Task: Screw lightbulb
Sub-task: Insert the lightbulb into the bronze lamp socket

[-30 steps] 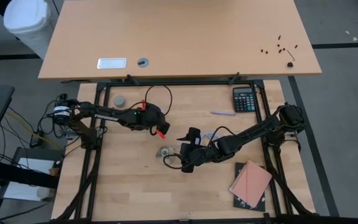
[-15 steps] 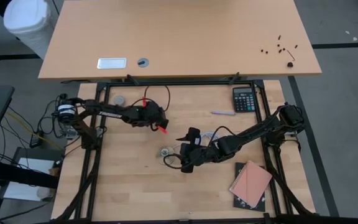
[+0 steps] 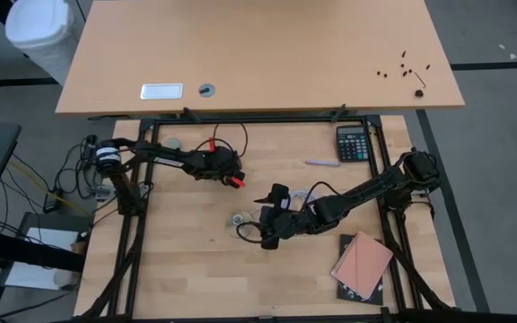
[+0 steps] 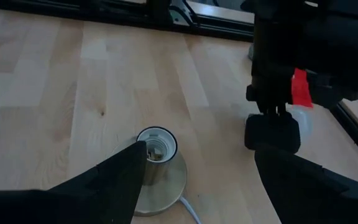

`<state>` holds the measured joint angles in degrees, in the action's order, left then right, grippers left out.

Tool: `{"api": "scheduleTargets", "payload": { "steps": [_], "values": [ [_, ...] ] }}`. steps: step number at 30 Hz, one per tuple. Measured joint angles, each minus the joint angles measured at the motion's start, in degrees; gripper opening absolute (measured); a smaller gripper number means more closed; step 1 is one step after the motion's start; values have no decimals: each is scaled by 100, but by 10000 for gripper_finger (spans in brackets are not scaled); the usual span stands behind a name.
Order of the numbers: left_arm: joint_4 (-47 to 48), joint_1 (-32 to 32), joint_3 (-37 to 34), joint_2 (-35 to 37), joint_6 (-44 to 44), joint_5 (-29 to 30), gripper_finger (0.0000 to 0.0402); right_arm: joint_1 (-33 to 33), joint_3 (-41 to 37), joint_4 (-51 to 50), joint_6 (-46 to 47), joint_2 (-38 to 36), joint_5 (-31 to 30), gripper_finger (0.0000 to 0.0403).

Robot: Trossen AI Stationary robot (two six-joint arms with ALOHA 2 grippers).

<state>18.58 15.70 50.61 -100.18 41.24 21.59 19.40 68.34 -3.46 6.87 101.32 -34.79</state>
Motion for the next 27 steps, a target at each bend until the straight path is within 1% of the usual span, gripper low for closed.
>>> {"api": "scheduleTargets", "payload": {
  "steps": [3, 6, 13, 16, 19, 21, 24, 27],
  "values": [
    [-38, -16, 0, -7, -83, 46, 264, 0, 0, -1, -1, 0, 0, 309],
    [-71, -44, -4, 2, -209, 102, 246, -1, 0, -1, 1, 0, 0, 309],
    [-165, -58, -9, -2, -318, 41, 169, -2, 0, -22, -4, 0, 0, 309],
    [-215, -124, 4, -7, -469, 19, 145, -18, 0, -49, -112, -3, -4, 309],
    [-297, -217, 87, 7, -738, -84, 144, -69, 0, -74, -166, -75, -4, 309],
    [-362, -302, 168, 108, -911, -184, 153, -98, 0, -229, -180, -194, -33, 309],
    [-564, -423, 290, 347, -1147, -162, 162, -120, 0, -643, -92, -443, -246, 309],
    [-841, -569, 291, 612, -1320, -145, 163, -119, 0, -1094, 141, -736, -458, 309]
  ]
}}
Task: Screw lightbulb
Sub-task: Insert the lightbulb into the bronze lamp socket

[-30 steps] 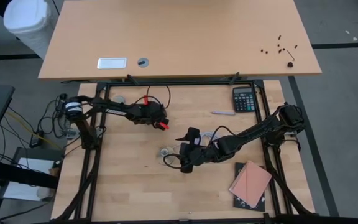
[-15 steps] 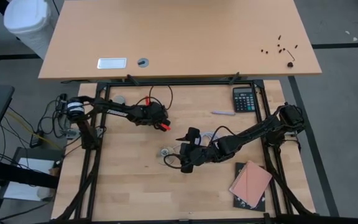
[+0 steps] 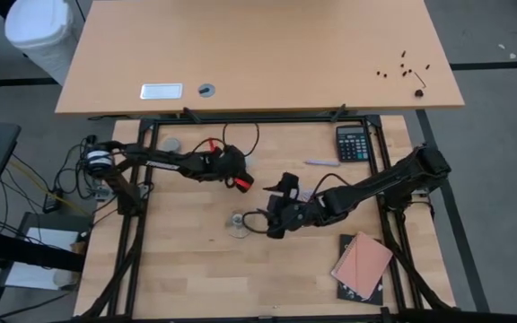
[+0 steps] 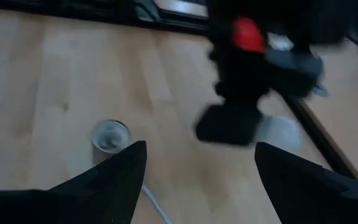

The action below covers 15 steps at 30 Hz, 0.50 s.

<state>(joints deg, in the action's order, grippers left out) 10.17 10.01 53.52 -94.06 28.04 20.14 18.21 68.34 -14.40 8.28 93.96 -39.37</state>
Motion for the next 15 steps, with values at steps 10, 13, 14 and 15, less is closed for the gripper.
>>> {"api": "scheduleTargets", "payload": {
  "steps": [10, 13, 14, 15],
  "values": [
    [-689, -996, 7, 649, -470, 28, 162, 52, 0, -799, 773, -791, -138, 309],
    [-768, -1419, 7, 680, -511, 94, 162, 156, 2, -647, 983, -861, 92, 309],
    [-760, -1565, 7, 680, -510, 142, 162, 194, 10, -629, 1049, -862, 136, 309],
    [-742, -1723, 7, 680, -506, 202, 162, 245, 39, -643, 1136, -858, 146, 309]
  ]
}}
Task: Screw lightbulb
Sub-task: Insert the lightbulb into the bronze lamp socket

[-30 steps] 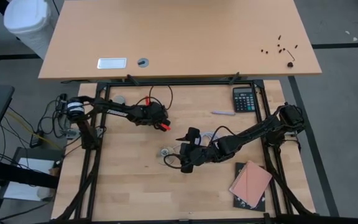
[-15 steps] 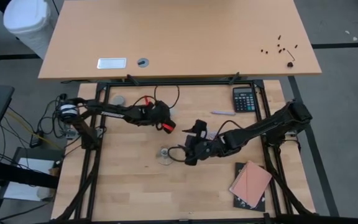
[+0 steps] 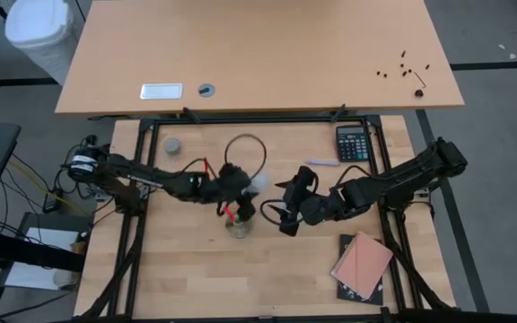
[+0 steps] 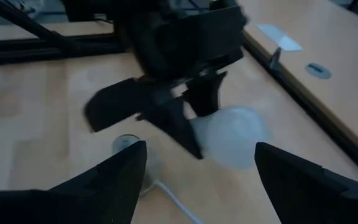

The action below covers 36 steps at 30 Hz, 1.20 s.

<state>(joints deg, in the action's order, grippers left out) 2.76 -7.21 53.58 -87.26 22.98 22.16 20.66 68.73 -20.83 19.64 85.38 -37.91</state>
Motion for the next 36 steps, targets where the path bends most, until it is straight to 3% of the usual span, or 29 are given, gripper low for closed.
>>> {"api": "scheduleTargets", "payload": {
  "steps": [11, 18, 24, 30, 36],
  "values": [
    [-274, -1795, -255, 0, 294, 1299, 161, 707, 265, -343, 1421, 288, 364, 309],
    [-312, -2509, -258, 0, 306, 2170, 161, 750, 258, 62, 1530, 980, 651, 309],
    [-468, -2920, -461, -19, 311, 2965, 161, 554, 256, 344, 1538, 1285, 437, 309],
    [-1831, -3177, -1269, -24, 311, 3363, 162, 460, 254, 473, 1608, 1301, 11, 309],
    [-3116, -3174, -1883, -24, -70, 3652, 162, 377, 252, 1007, 1271, 1551, 25, 309]
  ]
}}
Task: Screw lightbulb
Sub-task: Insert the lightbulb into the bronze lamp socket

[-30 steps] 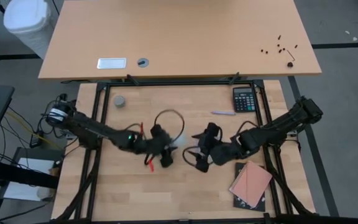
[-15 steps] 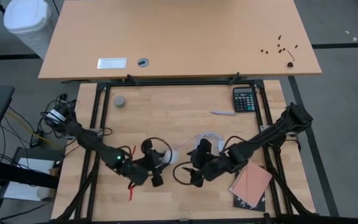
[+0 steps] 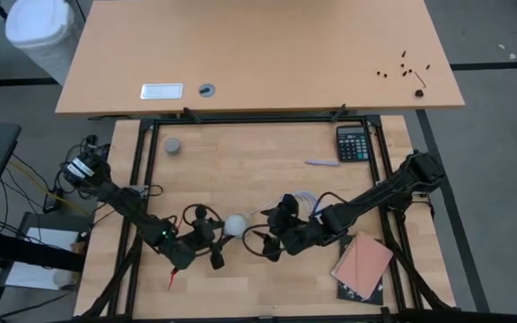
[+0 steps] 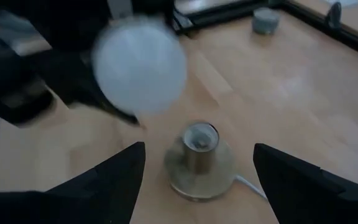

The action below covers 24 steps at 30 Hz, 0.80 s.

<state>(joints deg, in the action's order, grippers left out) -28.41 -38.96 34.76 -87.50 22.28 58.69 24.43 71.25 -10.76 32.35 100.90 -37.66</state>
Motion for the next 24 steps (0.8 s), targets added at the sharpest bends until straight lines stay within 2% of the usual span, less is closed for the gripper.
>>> {"api": "scheduleTargets", "payload": {
  "steps": [4, 9, 14, 16, 24],
  "values": [
    [-774, 110, -309, 0, -404, 9, 163, -180, -3, 402, -133, 304, 156, 309],
    [-1421, 285, -542, 0, -861, -318, 163, -424, -1, 615, -247, 413, 159, 309],
    [-1368, 607, -583, 0, -877, -916, 163, -568, -1, 806, -480, 407, 283, 309],
    [-1383, 721, -583, 0, -882, -1029, 163, -617, -1, 836, -515, 407, 450, 309],
    [-1387, 981, -582, 0, -981, -1335, 163, -647, -3, 819, -561, 407, 467, 309]
  ]
}}
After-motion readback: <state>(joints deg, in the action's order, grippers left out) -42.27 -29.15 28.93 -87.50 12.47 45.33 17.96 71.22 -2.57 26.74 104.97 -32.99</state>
